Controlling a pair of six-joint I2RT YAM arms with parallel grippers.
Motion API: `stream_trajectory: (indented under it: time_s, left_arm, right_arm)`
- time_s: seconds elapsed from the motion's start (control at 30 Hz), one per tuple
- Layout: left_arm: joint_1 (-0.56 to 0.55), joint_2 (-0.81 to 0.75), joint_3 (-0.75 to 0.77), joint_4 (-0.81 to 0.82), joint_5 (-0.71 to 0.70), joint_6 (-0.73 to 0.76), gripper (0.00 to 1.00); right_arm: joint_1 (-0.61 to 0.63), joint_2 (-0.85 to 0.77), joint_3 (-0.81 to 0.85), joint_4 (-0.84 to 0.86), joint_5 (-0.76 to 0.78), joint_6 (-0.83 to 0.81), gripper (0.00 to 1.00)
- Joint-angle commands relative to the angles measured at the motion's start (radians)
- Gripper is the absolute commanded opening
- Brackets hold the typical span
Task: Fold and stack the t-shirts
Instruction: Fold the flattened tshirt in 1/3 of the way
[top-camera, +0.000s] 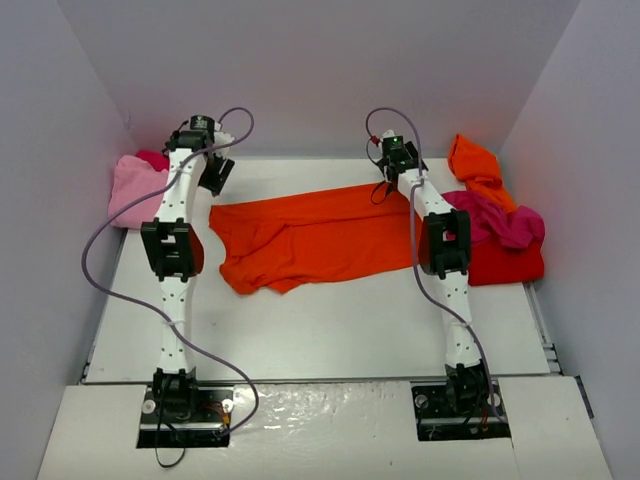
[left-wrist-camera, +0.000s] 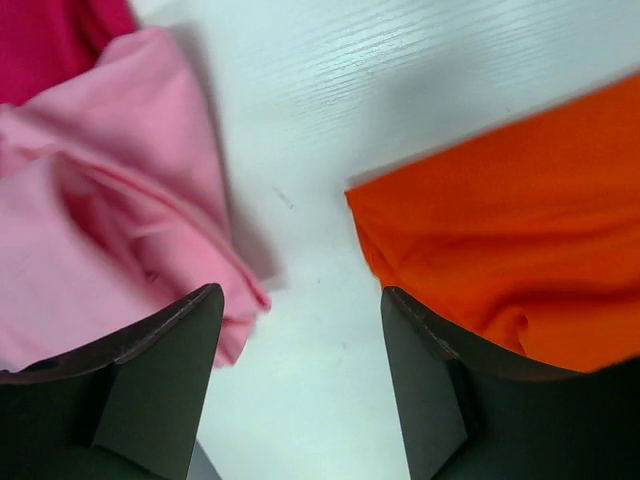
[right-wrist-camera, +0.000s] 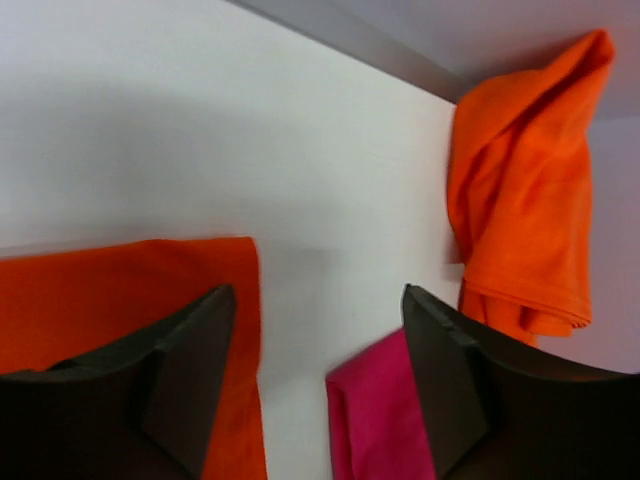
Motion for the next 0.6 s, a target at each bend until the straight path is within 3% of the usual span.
stream_trajectory:
  time_s: [0.0,0.1,0.23,0.33,0.4,0.43,0.5,0.53,0.57]
  left_arm:
    - [-0.023,-0.342,-0.165,0.120,0.058,-0.019,0.62]
    - [-0.045,-0.513,-0.341,0.185,0.070,0.019,0.62]
    - [-0.095,-0.680,-0.598,0.199,0.083,0.160,0.62]
    - [-0.156,-0.857,-0.935,0.236,0.098,0.305,0.63]
    - [-0.199,-0.988,-1.160,0.310,0.054,0.351,0.63]
    - [-0.208,-1.033,-1.194,0.324,0.042,0.375,0.62]
    - [-0.280,-1.149,-1.435,0.422,-0.001,0.443,0.59]
    - [-0.318,-1.227,-1.522,0.468,-0.048,0.459,0.55]
    - [-0.338,-1.243,-1.560,0.470,-0.058,0.460,0.44]
  right_arm:
    - [-0.006,-0.222,-0.007,0.074,0.037,0.036,0.69]
    - [-0.004,-0.297,-0.057,0.073,0.040,0.024,0.72]
    - [-0.001,-0.441,-0.236,0.060,-0.002,-0.001,0.67]
    - [-0.005,-0.600,-0.439,0.009,-0.051,-0.021,0.59]
    - [-0.016,-0.653,-0.559,-0.021,-0.086,-0.016,0.52]
    - [-0.023,-0.674,-0.575,-0.032,-0.105,-0.012,0.48]
    - [-0.036,-0.727,-0.676,-0.062,-0.164,0.008,0.33]
    - [-0.044,-0.742,-0.704,-0.082,-0.207,0.023,0.20]
    - [-0.046,-0.749,-0.717,-0.107,-0.240,0.051,0.15]
